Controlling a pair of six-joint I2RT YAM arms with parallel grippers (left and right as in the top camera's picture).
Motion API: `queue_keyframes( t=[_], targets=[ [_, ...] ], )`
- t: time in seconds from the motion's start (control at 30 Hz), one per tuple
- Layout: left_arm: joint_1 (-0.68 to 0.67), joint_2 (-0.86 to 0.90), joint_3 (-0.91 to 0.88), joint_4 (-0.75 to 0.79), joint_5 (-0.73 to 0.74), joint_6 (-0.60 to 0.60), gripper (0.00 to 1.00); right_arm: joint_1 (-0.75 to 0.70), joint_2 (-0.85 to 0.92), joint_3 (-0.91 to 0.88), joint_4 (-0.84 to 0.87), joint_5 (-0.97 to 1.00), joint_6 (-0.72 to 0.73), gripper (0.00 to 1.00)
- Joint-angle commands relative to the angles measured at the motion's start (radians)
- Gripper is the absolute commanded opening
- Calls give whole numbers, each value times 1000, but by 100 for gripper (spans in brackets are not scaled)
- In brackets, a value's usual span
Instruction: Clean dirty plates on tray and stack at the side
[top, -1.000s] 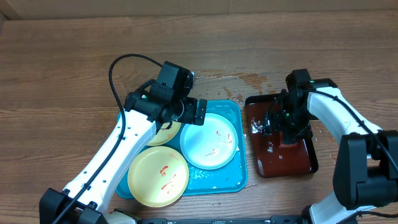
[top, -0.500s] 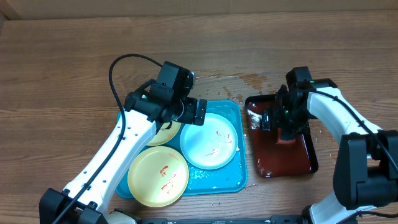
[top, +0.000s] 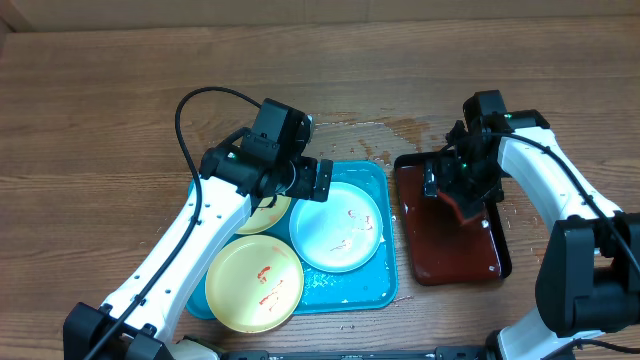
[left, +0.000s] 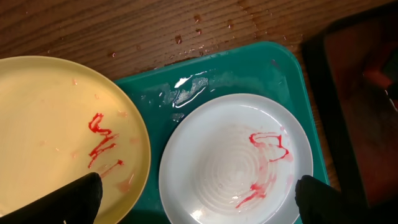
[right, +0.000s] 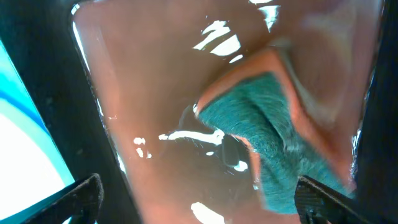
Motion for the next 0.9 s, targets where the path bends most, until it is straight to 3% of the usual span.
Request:
queue_keyframes(
  t=[0.0, 0.37, 0.73, 0.87],
  targets=[
    [-5, 4, 21, 0, 4, 19, 100, -4, 3, 19, 14, 35, 1, 100],
    [-5, 4, 21, -10, 4, 19, 100, -1, 13, -13, 3, 108, 8, 100],
    [-5, 4, 21, -25, 4, 19, 100, -46, 16, -43, 153, 137, 8, 100],
    [-5, 4, 21, -31, 5, 18, 100, -48, 16, -82, 199, 81, 7, 92]
  ],
)
